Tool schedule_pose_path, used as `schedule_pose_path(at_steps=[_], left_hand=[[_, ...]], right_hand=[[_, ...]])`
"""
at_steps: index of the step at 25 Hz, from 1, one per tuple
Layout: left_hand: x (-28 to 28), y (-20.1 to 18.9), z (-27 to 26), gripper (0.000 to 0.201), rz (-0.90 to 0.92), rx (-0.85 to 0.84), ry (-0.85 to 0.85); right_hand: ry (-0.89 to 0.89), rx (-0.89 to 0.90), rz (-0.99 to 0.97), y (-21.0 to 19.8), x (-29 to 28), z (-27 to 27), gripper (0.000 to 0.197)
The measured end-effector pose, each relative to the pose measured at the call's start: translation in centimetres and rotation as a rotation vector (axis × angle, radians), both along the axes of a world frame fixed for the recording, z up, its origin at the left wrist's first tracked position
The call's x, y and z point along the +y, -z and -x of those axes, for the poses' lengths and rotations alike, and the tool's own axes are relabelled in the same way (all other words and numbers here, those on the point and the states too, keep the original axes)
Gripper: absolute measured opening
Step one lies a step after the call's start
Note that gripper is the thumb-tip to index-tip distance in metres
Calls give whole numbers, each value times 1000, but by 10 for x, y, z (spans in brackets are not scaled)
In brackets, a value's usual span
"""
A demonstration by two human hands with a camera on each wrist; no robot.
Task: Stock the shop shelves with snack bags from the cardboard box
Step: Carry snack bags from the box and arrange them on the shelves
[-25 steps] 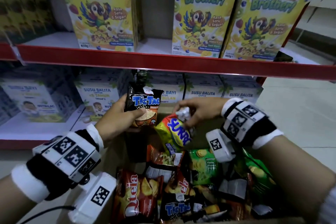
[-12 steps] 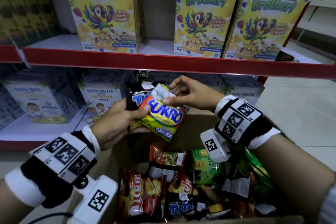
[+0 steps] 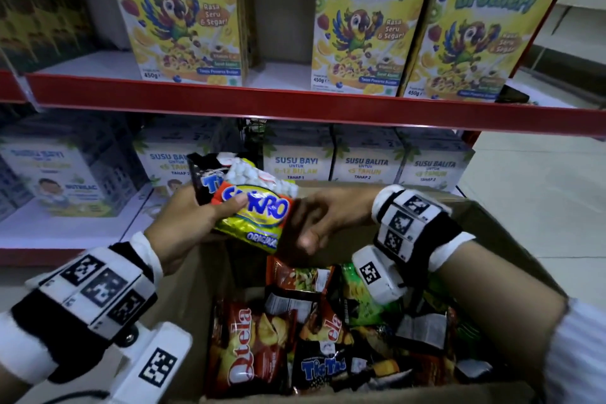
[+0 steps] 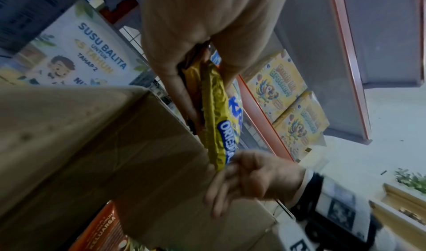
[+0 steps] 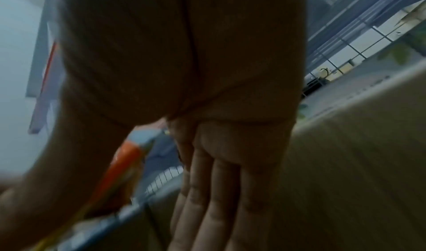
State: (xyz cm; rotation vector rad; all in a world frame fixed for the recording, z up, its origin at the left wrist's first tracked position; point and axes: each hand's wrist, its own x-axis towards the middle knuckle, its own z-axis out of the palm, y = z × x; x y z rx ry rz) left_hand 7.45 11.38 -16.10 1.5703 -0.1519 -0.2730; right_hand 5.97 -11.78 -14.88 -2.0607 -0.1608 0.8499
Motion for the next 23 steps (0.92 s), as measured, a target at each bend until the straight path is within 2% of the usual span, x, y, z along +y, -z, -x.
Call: schedule_pose_path(at_steps=[2,4,6,8,10,12,13,15,16,18,19,23], left_hand=[[10,0,-4,22,33,-5,-48],[18,0,-5,18,66,-23,-57],[23,0,-4,15,80,-33,-53],[28,0,-2,14,92,-35,-57],[30,0,-2,17,103,-44,-47],[31,0,-2,20,106,-51,-46],[31,0,-3,22,110,-53,-47],[31,-1,-3,26,125,-61,-51],[31,-2,-2,28,139,-71,-55],[30,-5,-1,38,181,-107,-78],[29,-7,0,42,194,-131,-97],[23,-17,3,36,235,-212,-166]], right_hand=[[-91,14,249,35,10,2,48],[-180,-13,383,74,30,9,56],[-251,-55,437,104,52,18,75],[-283,-55,401,123,71,25,90],[-306,-74,436,135,84,30,92],[-317,-103,526,137,90,33,77],[-307,-108,532,135,89,32,68],[-288,-78,447,119,79,27,65],[-261,-43,384,104,71,24,60],[-172,-4,226,67,50,14,36],[-120,8,151,47,37,11,32],[70,-58,-50,-32,-17,15,34]])
